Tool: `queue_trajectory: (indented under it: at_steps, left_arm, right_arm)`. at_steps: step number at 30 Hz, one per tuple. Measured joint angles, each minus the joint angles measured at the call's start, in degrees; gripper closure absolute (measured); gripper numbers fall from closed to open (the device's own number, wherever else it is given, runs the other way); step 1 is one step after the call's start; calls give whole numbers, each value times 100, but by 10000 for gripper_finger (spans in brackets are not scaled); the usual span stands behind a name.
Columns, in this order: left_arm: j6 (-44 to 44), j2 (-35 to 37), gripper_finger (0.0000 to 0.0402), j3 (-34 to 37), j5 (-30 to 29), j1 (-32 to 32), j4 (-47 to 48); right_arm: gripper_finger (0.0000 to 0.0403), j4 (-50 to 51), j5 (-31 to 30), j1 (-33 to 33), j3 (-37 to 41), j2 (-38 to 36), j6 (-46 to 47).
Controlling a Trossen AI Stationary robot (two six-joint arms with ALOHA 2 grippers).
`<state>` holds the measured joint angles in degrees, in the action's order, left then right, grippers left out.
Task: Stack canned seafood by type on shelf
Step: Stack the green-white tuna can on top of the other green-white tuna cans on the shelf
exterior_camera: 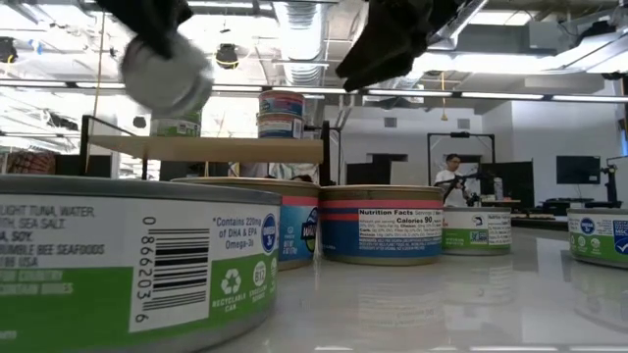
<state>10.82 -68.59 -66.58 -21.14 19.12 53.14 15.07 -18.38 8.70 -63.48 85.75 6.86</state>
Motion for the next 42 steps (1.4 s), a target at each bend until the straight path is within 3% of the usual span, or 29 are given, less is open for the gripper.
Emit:
queue_trajectory:
  at_steps: [7,14,22,28,37,42]
  left_arm:
    - [973,1628,266,11,-890,-1235,-577]
    - [1658,2477,264,20,-1644,-2126,-1028]
    - [2548,2790,263,777,-1510,-2715,-1314]
    - [2521,3055,263,1431,-1243,-3234,-2574]
    - [3176,3498,263,2181,-1224,-3744,-2698]
    - [3408,3801,262,2456,-1649,-3887,-2728]
  right_arm:
    - [117,-1231,339,-481,1049,-689,-243]
    - [117,-2252,814,-850,1432,-945,-458]
    - [117,-2423,1021,-821,1432,-1006,-702]
    - [117,-2455,1128,-806,1432,-1041,-711]
    - [117,-2511,1140,-639,1432,-1070,-693]
    - [117,-2580,1141,-609,1432,-1070,-690]
